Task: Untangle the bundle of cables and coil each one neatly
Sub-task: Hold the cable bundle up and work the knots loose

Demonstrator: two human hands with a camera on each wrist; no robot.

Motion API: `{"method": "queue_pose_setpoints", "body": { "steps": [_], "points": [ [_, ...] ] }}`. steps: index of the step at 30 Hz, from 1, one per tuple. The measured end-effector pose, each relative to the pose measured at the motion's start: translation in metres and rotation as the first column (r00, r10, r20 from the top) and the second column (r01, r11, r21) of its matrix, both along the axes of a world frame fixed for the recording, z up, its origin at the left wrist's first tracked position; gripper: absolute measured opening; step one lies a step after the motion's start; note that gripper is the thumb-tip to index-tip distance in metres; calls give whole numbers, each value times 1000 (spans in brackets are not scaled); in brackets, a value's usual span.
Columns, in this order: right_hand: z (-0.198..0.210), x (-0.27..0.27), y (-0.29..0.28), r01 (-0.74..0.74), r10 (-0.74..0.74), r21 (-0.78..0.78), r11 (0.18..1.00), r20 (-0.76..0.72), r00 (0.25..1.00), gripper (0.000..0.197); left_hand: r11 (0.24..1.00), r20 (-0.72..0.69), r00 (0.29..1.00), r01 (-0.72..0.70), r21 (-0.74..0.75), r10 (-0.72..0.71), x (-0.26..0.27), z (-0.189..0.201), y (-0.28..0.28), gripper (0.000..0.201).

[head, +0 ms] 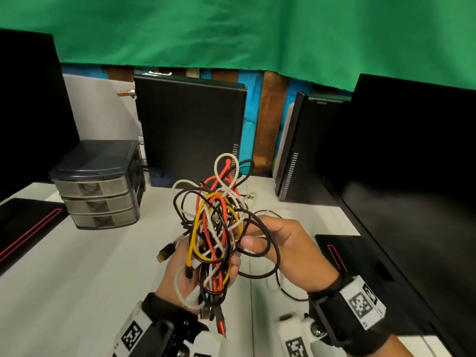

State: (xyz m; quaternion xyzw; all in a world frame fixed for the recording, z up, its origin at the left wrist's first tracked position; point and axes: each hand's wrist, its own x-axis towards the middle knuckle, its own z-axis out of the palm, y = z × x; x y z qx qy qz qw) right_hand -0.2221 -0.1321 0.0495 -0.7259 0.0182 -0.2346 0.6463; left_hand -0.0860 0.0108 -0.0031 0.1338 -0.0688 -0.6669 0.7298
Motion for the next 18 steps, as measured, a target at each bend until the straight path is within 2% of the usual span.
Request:
{"method": "queue_pose_setpoints", "body": {
  "steps": [3, 5, 8, 10, 12, 15, 16, 18],
  "points": [
    [2, -2, -4, 56, -55, -30, 998, 33, 998, 8, 999, 67, 996, -54, -4, 54, 4, -19, 0, 72],
    [4, -4, -11, 142, -139, -72, 987, 33, 990, 9, 996, 116, 990, -80, -42, 84, 4, -16, 3, 75],
    [9, -8, -14, 160, -158, -82, 984, 23, 987, 10, 993, 64, 991, -120, -12, 121, 3, -9, 2, 59],
    [10, -7, -9, 127, -125, -108, 986, 21, 992, 9, 993, 51, 994, -90, -80, 94, 3, -11, 1, 55],
    [8, -4, -5, 85, -83, -122, 989, 21, 996, 18, 992, 136, 983, -118, -35, 121, -1, -12, -1, 66],
    [8, -3, -3, 74, -71, -149, 986, 23, 997, 32, 981, 259, 961, -49, -189, 98, -4, -20, -2, 101],
    [8, -4, -3, 77, -73, -162, 984, 27, 997, 33, 975, 274, 957, -32, -221, 93, -5, -20, -1, 103],
    [9, -5, -4, 94, -89, -185, 978, 36, 995, 27, 985, 296, 950, -53, -165, 101, -6, -18, 2, 93]
  ]
}}
